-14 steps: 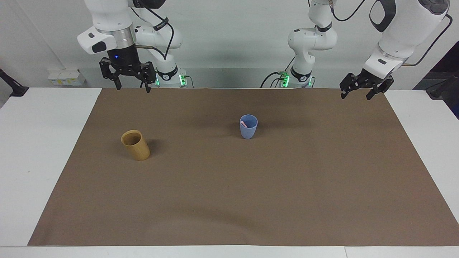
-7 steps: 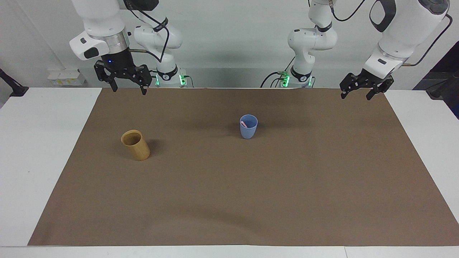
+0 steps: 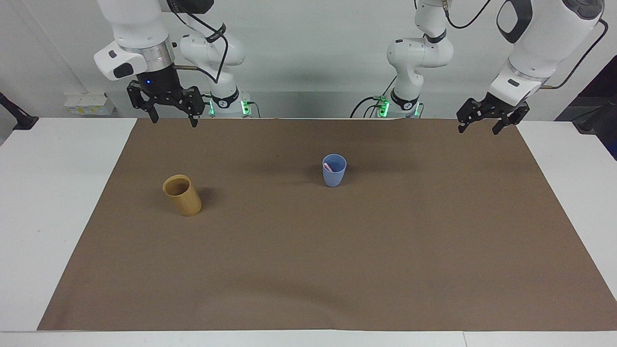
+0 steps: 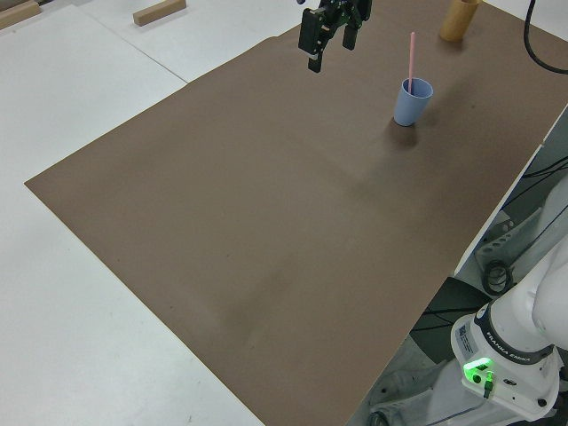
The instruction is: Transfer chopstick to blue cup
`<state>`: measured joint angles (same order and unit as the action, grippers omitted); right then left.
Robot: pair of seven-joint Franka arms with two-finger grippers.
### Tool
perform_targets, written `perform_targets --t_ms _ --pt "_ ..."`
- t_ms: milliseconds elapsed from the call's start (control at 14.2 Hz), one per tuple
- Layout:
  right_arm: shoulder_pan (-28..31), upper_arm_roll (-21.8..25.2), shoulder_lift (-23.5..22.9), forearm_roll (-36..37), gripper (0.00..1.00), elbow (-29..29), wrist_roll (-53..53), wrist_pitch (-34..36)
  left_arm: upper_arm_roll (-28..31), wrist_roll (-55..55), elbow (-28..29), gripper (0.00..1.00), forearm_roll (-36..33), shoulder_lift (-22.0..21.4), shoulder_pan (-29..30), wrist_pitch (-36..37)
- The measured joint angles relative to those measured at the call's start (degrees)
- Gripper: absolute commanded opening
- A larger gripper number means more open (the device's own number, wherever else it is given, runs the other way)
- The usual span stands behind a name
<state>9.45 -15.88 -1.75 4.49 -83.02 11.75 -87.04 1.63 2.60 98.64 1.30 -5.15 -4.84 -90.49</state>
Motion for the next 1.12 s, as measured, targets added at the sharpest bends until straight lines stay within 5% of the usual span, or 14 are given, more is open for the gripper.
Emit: perform_targets --t_ms 422,703,1125 --pt "-0.4 0.0 -0.1 -0.1 1.00 0.0 0.0 -1.6 0.0 0.0 0.0 1.00 0.0 0.0 0.0 0.0" --pt "-7.8 7.5 0.3 -0.2 1.00 0.1 0.0 0.0 0.0 0.0 0.0 1.00 0.0 0.0 0.0 0.0" --pt "-8.0 10.2 0.7 -2.2 1.00 0.1 0.0 1.2 0.0 0.0 0.0 1.00 0.0 0.0 0.0 0.0"
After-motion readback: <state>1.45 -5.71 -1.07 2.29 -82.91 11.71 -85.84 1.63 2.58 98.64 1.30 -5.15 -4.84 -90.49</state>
